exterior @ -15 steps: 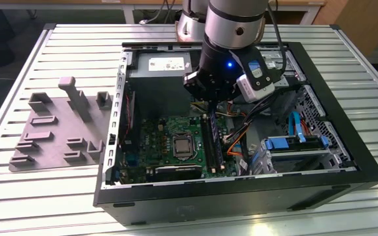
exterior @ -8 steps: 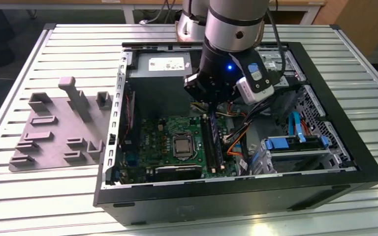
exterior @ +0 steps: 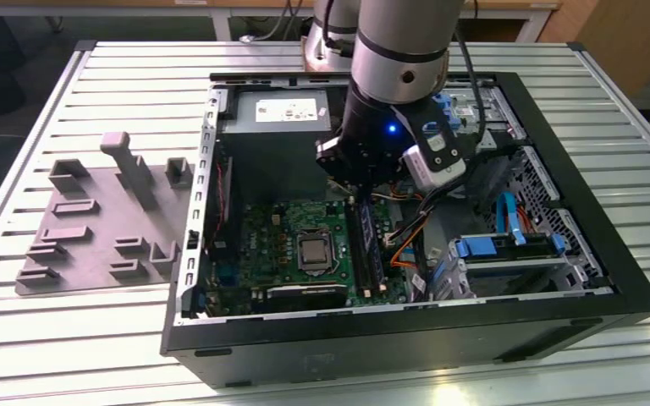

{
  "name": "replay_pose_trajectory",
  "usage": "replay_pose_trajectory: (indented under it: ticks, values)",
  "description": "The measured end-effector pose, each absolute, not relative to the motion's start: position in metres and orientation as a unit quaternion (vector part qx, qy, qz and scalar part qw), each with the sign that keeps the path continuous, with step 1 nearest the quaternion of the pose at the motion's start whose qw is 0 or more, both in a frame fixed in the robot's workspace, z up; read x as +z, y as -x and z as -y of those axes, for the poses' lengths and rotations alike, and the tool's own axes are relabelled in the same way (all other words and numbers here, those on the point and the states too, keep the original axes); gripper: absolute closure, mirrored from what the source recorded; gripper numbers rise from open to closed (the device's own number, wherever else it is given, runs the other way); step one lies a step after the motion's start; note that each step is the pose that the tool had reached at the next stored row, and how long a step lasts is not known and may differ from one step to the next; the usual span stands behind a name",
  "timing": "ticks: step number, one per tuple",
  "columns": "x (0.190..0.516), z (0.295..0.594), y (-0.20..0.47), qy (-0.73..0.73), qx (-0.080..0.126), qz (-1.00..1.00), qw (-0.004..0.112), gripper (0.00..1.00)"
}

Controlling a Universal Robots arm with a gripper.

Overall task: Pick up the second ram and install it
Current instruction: 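Insert the second ram into the second slot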

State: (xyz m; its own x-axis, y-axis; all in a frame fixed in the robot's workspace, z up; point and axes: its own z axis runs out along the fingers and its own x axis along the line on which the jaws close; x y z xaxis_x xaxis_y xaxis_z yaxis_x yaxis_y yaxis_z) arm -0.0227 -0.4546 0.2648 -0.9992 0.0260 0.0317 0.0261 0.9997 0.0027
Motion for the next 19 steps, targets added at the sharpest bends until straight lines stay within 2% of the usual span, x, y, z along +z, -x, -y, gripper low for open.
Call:
replay_pose_trajectory:
  ticks: [10,19]
  values:
    - [0.248,0.456,0.022,0.013,-0.002,1.000,0.016,0.86]
    - [0.246,0.458,0.022,0.013,-0.002,1.000,0.016,0.86]
